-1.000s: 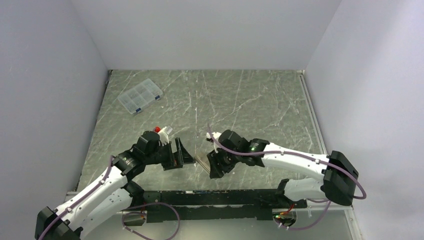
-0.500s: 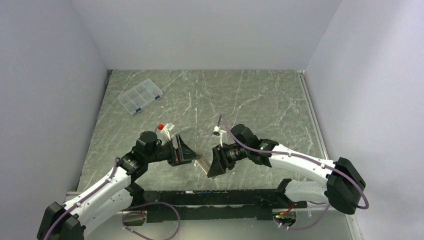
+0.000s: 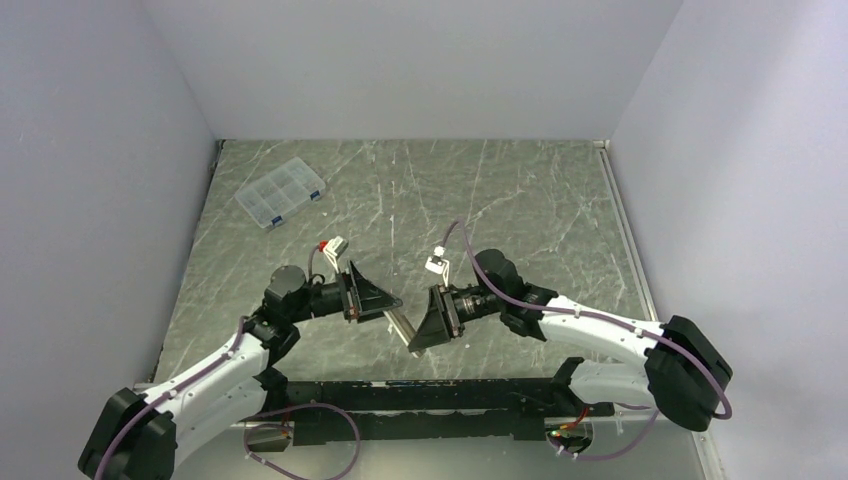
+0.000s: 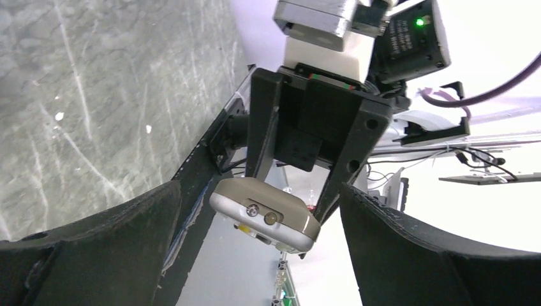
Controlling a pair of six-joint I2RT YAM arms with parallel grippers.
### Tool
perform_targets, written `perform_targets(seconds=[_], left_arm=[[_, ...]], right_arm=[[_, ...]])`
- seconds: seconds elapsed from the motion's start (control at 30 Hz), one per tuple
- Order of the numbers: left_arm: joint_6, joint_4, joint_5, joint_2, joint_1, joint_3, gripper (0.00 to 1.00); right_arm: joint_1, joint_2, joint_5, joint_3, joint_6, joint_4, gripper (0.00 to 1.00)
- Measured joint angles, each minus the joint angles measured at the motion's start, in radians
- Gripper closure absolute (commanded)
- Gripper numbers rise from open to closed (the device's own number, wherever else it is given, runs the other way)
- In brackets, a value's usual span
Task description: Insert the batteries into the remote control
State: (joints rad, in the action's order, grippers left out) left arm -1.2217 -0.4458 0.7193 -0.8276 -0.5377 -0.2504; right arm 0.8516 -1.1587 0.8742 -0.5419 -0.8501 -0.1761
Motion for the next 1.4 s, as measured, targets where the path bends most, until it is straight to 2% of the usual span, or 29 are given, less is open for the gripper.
perform_targets(seconds=[0.13,0.57,0.87,0.93,1.03,1.13,1.17,1.3,1.37,1.4], left_arm=[[-0.030,-0.076,0.014,0.003,0.000,0.004,0.02],[-0.055,-0.157,0.035,0.034,0.002,0.005,0.16],[-0.054,-0.148,0.040,0.047,0.004,0.005,0.35],[-0.054,-0.146,0.040,0.047,0.005,0.005,0.45],[-0.061,-0.133,0.037,0.047,0.006,0.005,0.67],[-0.061,-0.112,0.036,0.048,0.006,0.004,0.95],[-0.060,-0.104,0.036,0.048,0.006,0.004,1.00],[-0.034,-0.032,0.037,0.055,0.006,-0.014,1.00],[-0.017,0.010,0.037,0.055,0.006,-0.031,1.00],[-0.009,0.029,0.037,0.055,0.006,-0.037,1.00]], right_arm=[[-0.010,-0.002,0.027,0.027,-0.074,-0.098,0.86],[-0.019,-0.049,0.070,0.061,-0.252,-0.318,0.89],[-0.022,-0.050,0.077,0.063,-0.283,-0.365,0.91],[-0.023,-0.050,0.078,0.067,-0.288,-0.377,0.90],[-0.025,-0.049,0.077,0.077,-0.290,-0.397,0.89],[-0.027,-0.047,0.074,0.084,-0.285,-0.396,0.84],[-0.028,-0.044,0.072,0.084,-0.281,-0.388,0.82],[-0.030,-0.011,0.049,0.084,-0.236,-0.315,0.72],[-0.034,0.012,0.037,0.084,-0.209,-0.276,0.62],[-0.036,0.023,0.031,0.084,-0.197,-0.259,0.54]])
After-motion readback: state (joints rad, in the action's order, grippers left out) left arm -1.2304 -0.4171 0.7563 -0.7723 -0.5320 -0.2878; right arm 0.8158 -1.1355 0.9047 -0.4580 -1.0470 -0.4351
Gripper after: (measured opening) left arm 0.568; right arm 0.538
